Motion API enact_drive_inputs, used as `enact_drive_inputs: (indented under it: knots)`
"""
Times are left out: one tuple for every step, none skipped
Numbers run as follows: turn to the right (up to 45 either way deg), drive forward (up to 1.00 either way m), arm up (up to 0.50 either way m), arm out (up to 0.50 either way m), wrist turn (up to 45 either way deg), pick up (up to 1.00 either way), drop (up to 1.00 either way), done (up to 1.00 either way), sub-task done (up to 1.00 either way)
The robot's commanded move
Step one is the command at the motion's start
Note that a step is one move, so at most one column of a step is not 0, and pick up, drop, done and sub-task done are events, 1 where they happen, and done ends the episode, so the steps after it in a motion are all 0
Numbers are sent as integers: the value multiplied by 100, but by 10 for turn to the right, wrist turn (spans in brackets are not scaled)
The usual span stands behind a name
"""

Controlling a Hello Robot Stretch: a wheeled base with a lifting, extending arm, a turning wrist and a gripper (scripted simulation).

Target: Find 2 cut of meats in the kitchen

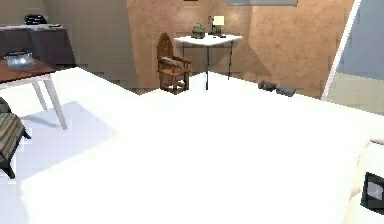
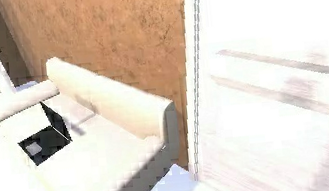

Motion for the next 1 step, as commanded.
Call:
enact_drive_inputs:
  knots:
    - [0, 45, 0, 0, 0, 0, 0, 0, 0]
